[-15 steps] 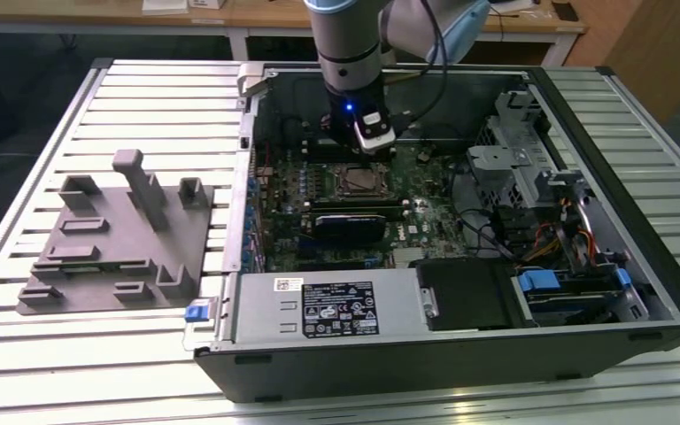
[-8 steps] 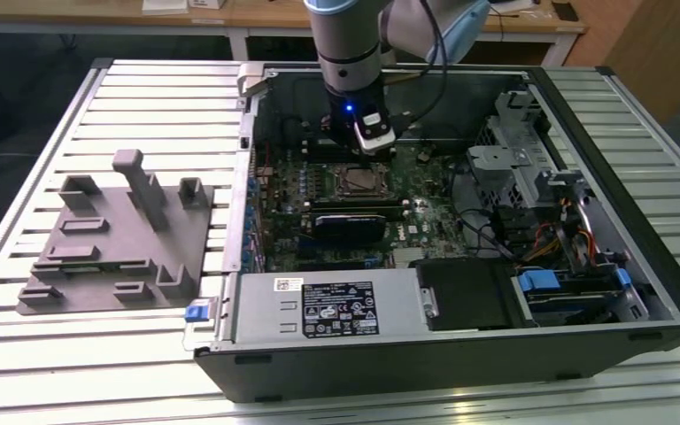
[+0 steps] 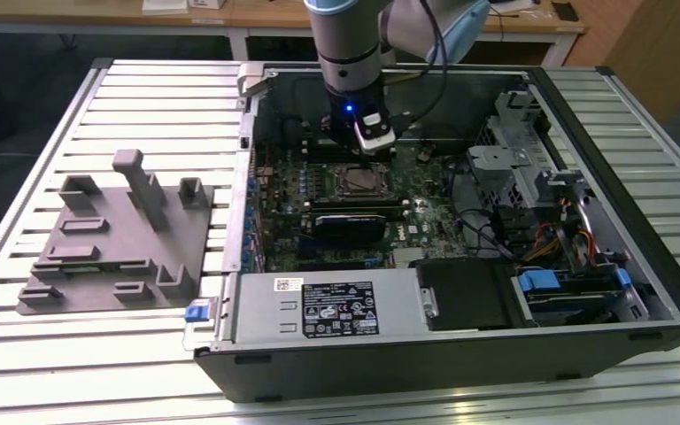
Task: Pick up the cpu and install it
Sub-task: 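Install the first cpu locking lever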
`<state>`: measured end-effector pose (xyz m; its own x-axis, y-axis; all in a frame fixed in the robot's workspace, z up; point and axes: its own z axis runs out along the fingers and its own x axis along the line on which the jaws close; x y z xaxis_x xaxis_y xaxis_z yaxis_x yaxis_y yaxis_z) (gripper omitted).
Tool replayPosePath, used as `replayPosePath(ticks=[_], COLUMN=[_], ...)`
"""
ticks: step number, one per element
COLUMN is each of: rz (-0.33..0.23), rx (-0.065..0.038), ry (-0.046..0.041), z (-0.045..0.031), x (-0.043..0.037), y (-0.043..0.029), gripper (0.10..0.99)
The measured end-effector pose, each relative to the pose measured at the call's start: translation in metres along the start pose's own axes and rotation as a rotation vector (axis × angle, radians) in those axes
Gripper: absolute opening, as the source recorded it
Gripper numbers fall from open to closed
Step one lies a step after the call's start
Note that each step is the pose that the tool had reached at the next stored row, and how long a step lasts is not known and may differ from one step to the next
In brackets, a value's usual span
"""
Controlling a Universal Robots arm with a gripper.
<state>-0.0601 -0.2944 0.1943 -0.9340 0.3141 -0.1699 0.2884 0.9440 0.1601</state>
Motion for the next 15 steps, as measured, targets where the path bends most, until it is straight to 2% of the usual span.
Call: replayPosePath(ticks=[4, 12, 15], rz=[0.0, 0.0, 0.0], rx=[0.0, 0.0, 0.0], ry=[0.0001, 0.0002, 0.0002], z=[-0.0065, -0.0272, -0.0287], x=[-0.0011, -0.0047, -0.005], y=[0.0011, 0.0045, 0.0047], gripper=[0.106, 0.106, 0.106])
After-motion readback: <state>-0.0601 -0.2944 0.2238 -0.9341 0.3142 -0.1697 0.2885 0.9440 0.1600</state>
